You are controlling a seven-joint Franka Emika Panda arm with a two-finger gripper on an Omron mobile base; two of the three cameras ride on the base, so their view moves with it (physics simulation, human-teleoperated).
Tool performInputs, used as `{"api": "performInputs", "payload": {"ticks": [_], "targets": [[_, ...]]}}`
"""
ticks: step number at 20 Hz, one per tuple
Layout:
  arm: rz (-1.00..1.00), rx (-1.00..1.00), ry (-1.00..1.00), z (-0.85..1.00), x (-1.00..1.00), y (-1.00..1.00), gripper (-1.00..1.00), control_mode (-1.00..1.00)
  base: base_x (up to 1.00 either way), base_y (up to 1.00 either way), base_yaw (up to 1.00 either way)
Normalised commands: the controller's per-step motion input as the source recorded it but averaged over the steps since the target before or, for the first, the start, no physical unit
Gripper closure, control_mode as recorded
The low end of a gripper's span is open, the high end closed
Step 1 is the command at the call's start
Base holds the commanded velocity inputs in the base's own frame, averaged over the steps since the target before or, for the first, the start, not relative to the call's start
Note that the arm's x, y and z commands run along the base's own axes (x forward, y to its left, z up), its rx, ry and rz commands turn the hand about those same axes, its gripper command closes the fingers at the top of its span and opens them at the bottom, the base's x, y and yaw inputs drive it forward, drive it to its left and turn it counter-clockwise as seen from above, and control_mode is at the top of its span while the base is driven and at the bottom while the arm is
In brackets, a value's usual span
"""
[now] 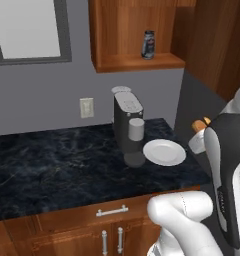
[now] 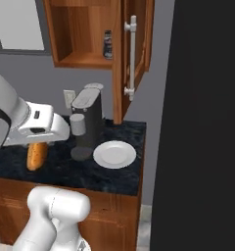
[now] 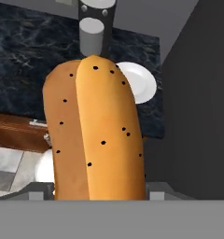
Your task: Move the hot dog bun to the plate on the dining table and place the condiment next to that plate. Then navigate to the fridge and take the sausage and place it on the plate as well.
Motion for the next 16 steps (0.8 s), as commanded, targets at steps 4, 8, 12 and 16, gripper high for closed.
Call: {"api": "performInputs", "payload": {"ticks": [4, 8, 12, 16], "targets": [[0.00, 0.00, 0.00, 0.00, 0.00, 0.00, 1.00, 1.00, -0.67, 0.09, -0.15], [0.00, 0.00, 0.00, 0.00, 0.00, 0.00, 1.00, 1.00, -0.62, 0.15, -0.48], [0.00, 0.00, 0.00, 0.00, 0.00, 0.00, 1.00, 1.00, -0.52, 0.21, -0.66], [0.00, 0.00, 0.00, 0.00, 0.00, 0.00, 1.00, 1.00, -0.34, 0.09, -0.78]]}}
